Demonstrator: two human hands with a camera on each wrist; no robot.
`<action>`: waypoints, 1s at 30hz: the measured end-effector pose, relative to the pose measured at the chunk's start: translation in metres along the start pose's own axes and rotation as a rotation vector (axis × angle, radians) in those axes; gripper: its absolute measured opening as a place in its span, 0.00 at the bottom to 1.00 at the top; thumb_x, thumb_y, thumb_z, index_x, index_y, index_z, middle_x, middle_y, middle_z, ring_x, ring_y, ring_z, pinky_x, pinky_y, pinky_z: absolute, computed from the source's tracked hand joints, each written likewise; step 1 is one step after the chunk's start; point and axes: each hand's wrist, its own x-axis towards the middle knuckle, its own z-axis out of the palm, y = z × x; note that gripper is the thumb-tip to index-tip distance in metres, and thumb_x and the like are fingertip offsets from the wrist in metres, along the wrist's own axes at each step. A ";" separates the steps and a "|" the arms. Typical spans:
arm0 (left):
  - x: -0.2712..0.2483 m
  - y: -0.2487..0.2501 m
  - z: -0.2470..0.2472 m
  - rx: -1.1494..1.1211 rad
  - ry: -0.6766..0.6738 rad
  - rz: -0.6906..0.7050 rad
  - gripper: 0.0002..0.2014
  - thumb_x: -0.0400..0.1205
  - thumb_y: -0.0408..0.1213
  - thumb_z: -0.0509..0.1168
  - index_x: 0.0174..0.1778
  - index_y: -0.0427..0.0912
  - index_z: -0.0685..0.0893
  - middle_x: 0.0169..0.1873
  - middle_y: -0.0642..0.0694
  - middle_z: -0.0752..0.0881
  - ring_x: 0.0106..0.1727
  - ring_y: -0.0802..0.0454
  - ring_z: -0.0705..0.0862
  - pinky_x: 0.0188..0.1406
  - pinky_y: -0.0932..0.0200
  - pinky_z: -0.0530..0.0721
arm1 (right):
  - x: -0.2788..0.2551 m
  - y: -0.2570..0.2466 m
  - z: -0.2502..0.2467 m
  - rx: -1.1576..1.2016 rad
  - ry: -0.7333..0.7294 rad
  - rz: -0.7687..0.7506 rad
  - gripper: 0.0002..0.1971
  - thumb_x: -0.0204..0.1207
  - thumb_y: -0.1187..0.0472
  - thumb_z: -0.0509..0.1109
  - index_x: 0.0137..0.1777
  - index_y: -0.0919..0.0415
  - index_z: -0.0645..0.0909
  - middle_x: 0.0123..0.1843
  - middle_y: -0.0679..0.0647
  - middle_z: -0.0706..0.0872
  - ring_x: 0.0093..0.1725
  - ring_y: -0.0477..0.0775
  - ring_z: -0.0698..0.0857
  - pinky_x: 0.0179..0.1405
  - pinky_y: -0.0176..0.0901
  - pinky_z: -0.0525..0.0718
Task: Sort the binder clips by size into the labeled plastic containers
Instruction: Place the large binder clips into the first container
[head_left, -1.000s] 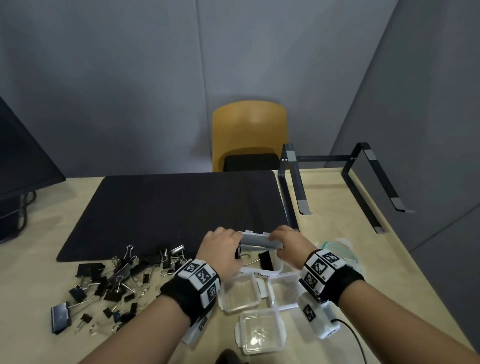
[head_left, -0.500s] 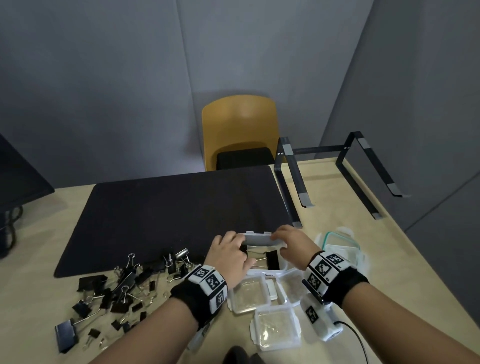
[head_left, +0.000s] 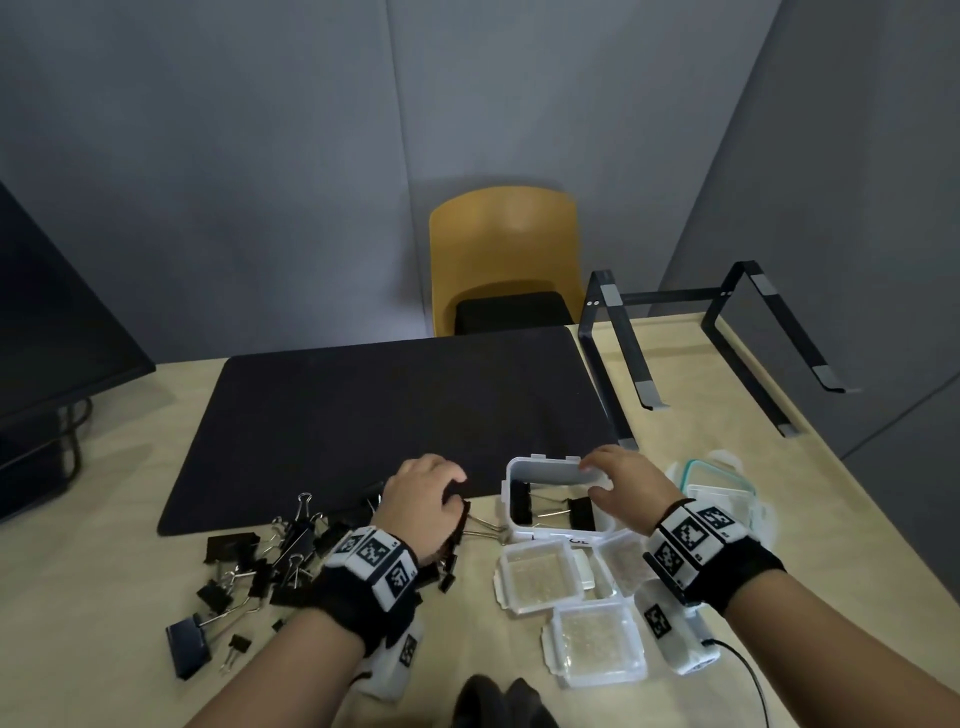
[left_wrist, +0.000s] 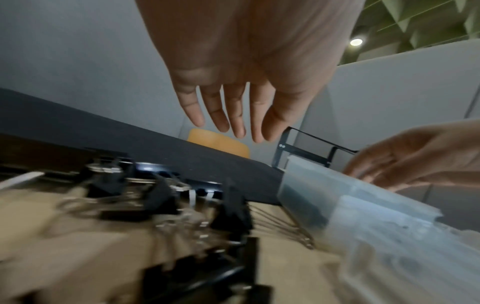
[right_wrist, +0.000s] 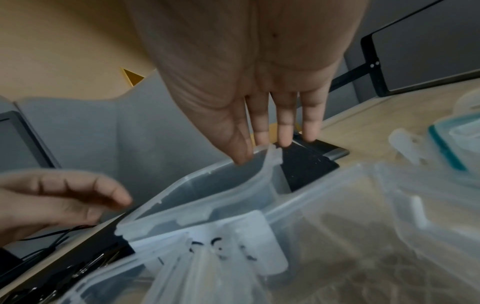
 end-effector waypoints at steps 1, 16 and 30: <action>-0.002 -0.009 -0.003 0.011 -0.032 -0.037 0.13 0.81 0.39 0.60 0.62 0.52 0.79 0.65 0.54 0.76 0.68 0.51 0.71 0.70 0.53 0.70 | -0.001 -0.003 -0.001 -0.015 0.017 -0.001 0.17 0.76 0.63 0.66 0.65 0.55 0.80 0.67 0.50 0.79 0.66 0.52 0.77 0.68 0.39 0.72; -0.037 -0.074 -0.009 0.100 0.016 -0.232 0.23 0.79 0.40 0.64 0.71 0.51 0.72 0.69 0.49 0.72 0.71 0.48 0.70 0.73 0.50 0.68 | -0.010 -0.122 0.030 0.070 -0.085 -0.172 0.15 0.76 0.60 0.66 0.63 0.56 0.80 0.60 0.53 0.81 0.60 0.53 0.80 0.59 0.38 0.76; -0.035 -0.100 -0.015 0.220 -0.084 -0.265 0.18 0.81 0.41 0.63 0.68 0.50 0.76 0.65 0.49 0.78 0.68 0.47 0.73 0.68 0.49 0.70 | 0.020 -0.155 0.082 -0.151 -0.256 0.045 0.23 0.74 0.61 0.68 0.70 0.60 0.70 0.66 0.60 0.76 0.66 0.63 0.77 0.66 0.58 0.78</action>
